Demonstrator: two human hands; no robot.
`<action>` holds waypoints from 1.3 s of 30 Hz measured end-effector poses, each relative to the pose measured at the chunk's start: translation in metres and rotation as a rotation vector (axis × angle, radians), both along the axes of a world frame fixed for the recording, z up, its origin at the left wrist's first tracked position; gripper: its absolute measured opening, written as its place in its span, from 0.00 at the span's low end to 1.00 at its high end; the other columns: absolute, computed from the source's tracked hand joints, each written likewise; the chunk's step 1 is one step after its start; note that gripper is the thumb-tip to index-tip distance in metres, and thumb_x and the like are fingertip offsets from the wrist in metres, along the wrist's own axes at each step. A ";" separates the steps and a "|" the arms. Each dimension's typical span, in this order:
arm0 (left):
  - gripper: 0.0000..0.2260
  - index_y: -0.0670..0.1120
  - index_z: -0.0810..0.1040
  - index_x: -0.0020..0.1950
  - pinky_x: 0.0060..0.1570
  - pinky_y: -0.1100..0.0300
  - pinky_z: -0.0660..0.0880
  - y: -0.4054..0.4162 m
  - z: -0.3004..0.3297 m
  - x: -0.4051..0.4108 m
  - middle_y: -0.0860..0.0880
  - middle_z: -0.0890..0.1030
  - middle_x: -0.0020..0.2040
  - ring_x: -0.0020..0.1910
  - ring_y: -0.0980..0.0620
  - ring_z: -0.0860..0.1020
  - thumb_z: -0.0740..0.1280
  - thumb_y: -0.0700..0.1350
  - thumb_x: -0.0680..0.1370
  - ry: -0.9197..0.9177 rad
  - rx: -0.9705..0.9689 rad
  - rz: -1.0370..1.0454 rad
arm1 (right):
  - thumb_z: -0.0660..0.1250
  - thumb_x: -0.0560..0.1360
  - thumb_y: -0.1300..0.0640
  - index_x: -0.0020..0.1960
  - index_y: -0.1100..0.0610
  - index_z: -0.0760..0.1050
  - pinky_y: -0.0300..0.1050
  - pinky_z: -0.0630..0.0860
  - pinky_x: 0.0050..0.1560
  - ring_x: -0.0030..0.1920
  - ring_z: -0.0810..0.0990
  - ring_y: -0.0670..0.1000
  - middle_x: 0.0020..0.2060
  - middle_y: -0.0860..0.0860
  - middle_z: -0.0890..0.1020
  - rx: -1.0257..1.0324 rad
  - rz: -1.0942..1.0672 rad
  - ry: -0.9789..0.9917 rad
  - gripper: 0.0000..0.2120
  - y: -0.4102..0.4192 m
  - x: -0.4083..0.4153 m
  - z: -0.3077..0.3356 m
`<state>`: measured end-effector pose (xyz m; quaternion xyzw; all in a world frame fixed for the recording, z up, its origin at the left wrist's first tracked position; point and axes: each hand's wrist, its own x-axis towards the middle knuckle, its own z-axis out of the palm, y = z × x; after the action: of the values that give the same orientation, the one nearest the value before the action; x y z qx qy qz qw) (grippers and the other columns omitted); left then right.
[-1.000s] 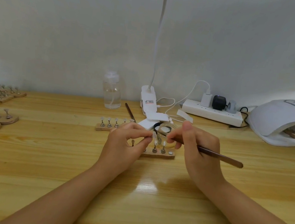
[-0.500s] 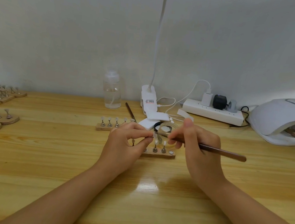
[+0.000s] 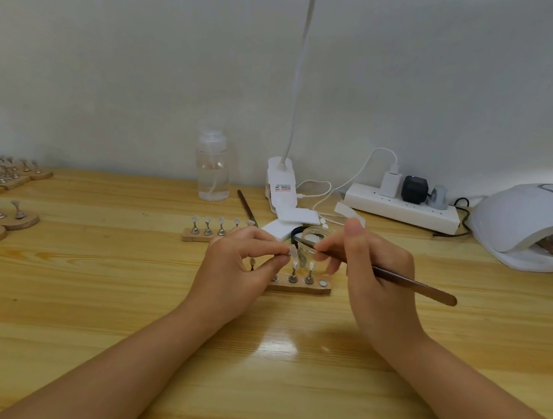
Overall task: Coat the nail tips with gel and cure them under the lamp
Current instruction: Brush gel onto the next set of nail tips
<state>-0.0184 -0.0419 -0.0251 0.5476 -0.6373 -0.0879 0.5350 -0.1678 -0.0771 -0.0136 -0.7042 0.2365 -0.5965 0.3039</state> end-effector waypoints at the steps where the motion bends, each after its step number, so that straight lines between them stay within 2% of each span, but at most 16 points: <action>1: 0.11 0.52 0.81 0.47 0.55 0.49 0.72 0.000 0.000 0.000 0.54 0.81 0.41 0.45 0.55 0.77 0.72 0.38 0.69 0.001 -0.001 -0.002 | 0.59 0.76 0.49 0.32 0.56 0.79 0.36 0.75 0.33 0.27 0.77 0.44 0.25 0.52 0.80 0.024 0.001 0.004 0.19 0.000 0.000 0.000; 4: 0.11 0.53 0.81 0.47 0.55 0.48 0.71 0.000 0.000 0.000 0.54 0.81 0.41 0.46 0.56 0.78 0.72 0.38 0.69 0.001 -0.001 -0.006 | 0.57 0.75 0.47 0.28 0.56 0.78 0.35 0.72 0.29 0.24 0.76 0.44 0.22 0.53 0.78 0.121 0.012 -0.036 0.22 0.001 0.000 0.000; 8: 0.10 0.50 0.82 0.46 0.55 0.50 0.72 0.000 -0.001 0.001 0.55 0.81 0.41 0.46 0.56 0.78 0.72 0.38 0.69 -0.009 -0.002 -0.004 | 0.59 0.76 0.48 0.32 0.56 0.78 0.32 0.72 0.32 0.28 0.77 0.42 0.25 0.50 0.80 0.047 0.006 -0.021 0.19 0.001 0.000 0.000; 12: 0.11 0.53 0.81 0.46 0.55 0.53 0.72 0.000 -0.001 0.001 0.56 0.80 0.41 0.45 0.56 0.78 0.72 0.38 0.69 -0.001 -0.005 0.000 | 0.55 0.74 0.46 0.27 0.56 0.77 0.33 0.71 0.28 0.23 0.75 0.44 0.22 0.54 0.78 0.166 0.011 -0.059 0.23 0.002 -0.001 0.001; 16: 0.11 0.53 0.81 0.46 0.54 0.56 0.73 -0.001 -0.001 0.001 0.56 0.81 0.41 0.45 0.57 0.79 0.72 0.38 0.69 0.004 -0.005 -0.004 | 0.57 0.77 0.47 0.32 0.57 0.79 0.30 0.70 0.30 0.26 0.77 0.43 0.26 0.53 0.80 0.128 0.008 -0.060 0.22 0.002 0.000 0.002; 18: 0.11 0.52 0.81 0.46 0.54 0.57 0.73 -0.001 -0.001 0.001 0.57 0.81 0.41 0.45 0.58 0.78 0.72 0.38 0.69 0.004 -0.003 -0.007 | 0.57 0.76 0.44 0.30 0.57 0.78 0.31 0.70 0.29 0.25 0.76 0.45 0.24 0.55 0.79 0.183 0.011 -0.059 0.25 0.003 0.000 0.002; 20: 0.11 0.52 0.81 0.46 0.53 0.59 0.73 0.000 -0.001 0.002 0.57 0.81 0.41 0.45 0.58 0.78 0.72 0.38 0.69 0.011 -0.006 -0.006 | 0.56 0.76 0.45 0.28 0.57 0.78 0.33 0.71 0.28 0.24 0.76 0.46 0.24 0.55 0.79 0.203 0.000 -0.083 0.25 0.003 0.000 0.003; 23: 0.12 0.53 0.81 0.47 0.52 0.61 0.73 -0.001 -0.001 0.002 0.58 0.81 0.40 0.45 0.58 0.78 0.72 0.38 0.69 0.008 -0.010 -0.002 | 0.56 0.76 0.43 0.32 0.56 0.79 0.30 0.70 0.30 0.27 0.77 0.44 0.28 0.53 0.81 0.168 -0.004 -0.082 0.23 0.003 0.000 0.005; 25: 0.12 0.53 0.81 0.46 0.52 0.63 0.73 -0.001 -0.002 0.002 0.59 0.80 0.40 0.45 0.59 0.78 0.72 0.38 0.69 0.002 -0.009 0.002 | 0.56 0.73 0.41 0.31 0.57 0.79 0.30 0.70 0.29 0.26 0.77 0.45 0.26 0.53 0.81 0.207 0.011 -0.076 0.25 0.003 0.001 0.005; 27: 0.12 0.55 0.80 0.46 0.52 0.64 0.73 -0.001 -0.002 0.002 0.61 0.80 0.40 0.45 0.60 0.78 0.72 0.38 0.69 0.001 -0.013 0.008 | 0.55 0.75 0.40 0.28 0.57 0.78 0.32 0.70 0.27 0.24 0.76 0.47 0.23 0.55 0.79 0.226 0.012 -0.084 0.27 0.004 0.000 0.005; 29: 0.12 0.55 0.80 0.46 0.52 0.64 0.73 -0.001 -0.002 0.002 0.61 0.80 0.40 0.45 0.60 0.78 0.72 0.38 0.69 0.004 -0.017 0.008 | 0.55 0.76 0.44 0.29 0.57 0.78 0.31 0.70 0.28 0.25 0.76 0.45 0.25 0.55 0.79 0.197 0.004 -0.093 0.24 0.004 0.000 0.005; 31: 0.12 0.54 0.80 0.46 0.51 0.64 0.73 -0.001 -0.003 0.002 0.61 0.80 0.40 0.44 0.60 0.78 0.72 0.38 0.69 0.000 -0.015 0.004 | 0.57 0.76 0.44 0.32 0.56 0.79 0.30 0.69 0.29 0.27 0.76 0.42 0.28 0.53 0.81 0.168 0.013 -0.071 0.22 0.004 0.001 0.005; 34: 0.11 0.54 0.82 0.44 0.52 0.64 0.72 -0.002 -0.003 0.002 0.60 0.80 0.40 0.44 0.59 0.78 0.72 0.38 0.70 -0.019 -0.008 0.006 | 0.58 0.73 0.39 0.28 0.56 0.78 0.32 0.70 0.27 0.24 0.76 0.47 0.24 0.56 0.79 0.229 0.015 -0.062 0.25 0.004 0.000 0.006; 35: 0.11 0.55 0.81 0.44 0.52 0.65 0.71 -0.002 -0.003 0.002 0.61 0.79 0.39 0.45 0.60 0.78 0.72 0.38 0.70 -0.016 -0.007 0.009 | 0.56 0.74 0.41 0.27 0.56 0.77 0.33 0.70 0.27 0.24 0.76 0.48 0.23 0.56 0.78 0.235 0.008 -0.076 0.26 0.004 0.000 0.006; 37: 0.12 0.56 0.80 0.44 0.52 0.64 0.71 -0.001 -0.002 0.002 0.61 0.79 0.39 0.45 0.60 0.78 0.72 0.38 0.70 -0.007 -0.009 0.014 | 0.56 0.75 0.45 0.29 0.55 0.78 0.32 0.71 0.28 0.25 0.76 0.46 0.25 0.55 0.79 0.198 -0.004 -0.086 0.23 0.004 -0.001 0.006; 39: 0.12 0.55 0.80 0.45 0.53 0.61 0.71 -0.001 -0.001 0.001 0.61 0.79 0.39 0.44 0.61 0.78 0.72 0.38 0.70 -0.009 -0.013 0.012 | 0.58 0.76 0.44 0.33 0.55 0.79 0.31 0.71 0.31 0.28 0.77 0.42 0.29 0.53 0.81 0.150 0.004 -0.043 0.21 0.004 0.001 0.006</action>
<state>-0.0175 -0.0427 -0.0263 0.5485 -0.6368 -0.0781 0.5361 -0.1670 -0.0735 -0.0079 -0.6669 0.2726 -0.5916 0.3618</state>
